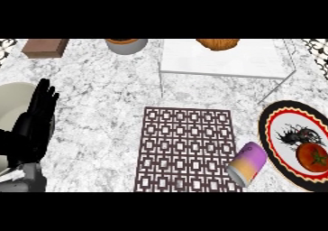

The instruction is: Pick the croissant from the placemat and place it in the tiered shelf

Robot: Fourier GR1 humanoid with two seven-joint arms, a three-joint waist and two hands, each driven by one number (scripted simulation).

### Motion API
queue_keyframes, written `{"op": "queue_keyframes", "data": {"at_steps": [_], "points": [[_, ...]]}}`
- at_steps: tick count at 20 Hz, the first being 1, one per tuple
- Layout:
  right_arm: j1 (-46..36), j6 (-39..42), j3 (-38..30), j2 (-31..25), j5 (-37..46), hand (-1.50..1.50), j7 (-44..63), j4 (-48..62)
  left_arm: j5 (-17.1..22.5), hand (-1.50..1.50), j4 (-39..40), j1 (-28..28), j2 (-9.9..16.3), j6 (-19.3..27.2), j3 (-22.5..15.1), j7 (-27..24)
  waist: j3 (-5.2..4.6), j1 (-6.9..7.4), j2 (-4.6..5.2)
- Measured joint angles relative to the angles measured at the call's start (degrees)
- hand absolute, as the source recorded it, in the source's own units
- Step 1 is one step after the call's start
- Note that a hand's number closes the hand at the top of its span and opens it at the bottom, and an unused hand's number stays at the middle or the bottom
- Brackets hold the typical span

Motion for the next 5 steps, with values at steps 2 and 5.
{"op": "queue_keyframes", "data": {"at_steps": [2,5], "points": [[3.11,2.41,-2.90,-1.68,-4.11,-1.50,-1.01,-2.37,-0.04,0.00,-0.83,0.58,-0.26,-0.04,-0.08,0.24,0.02,0.19,0.05],[7.46,4.85,-6.11,-2.77,-8.87,-1.50,-2.12,-6.03,-0.61,0.00,-0.86,0.52,-0.62,-0.12,-0.40,0.35,0.02,0.37,0.12]]}}
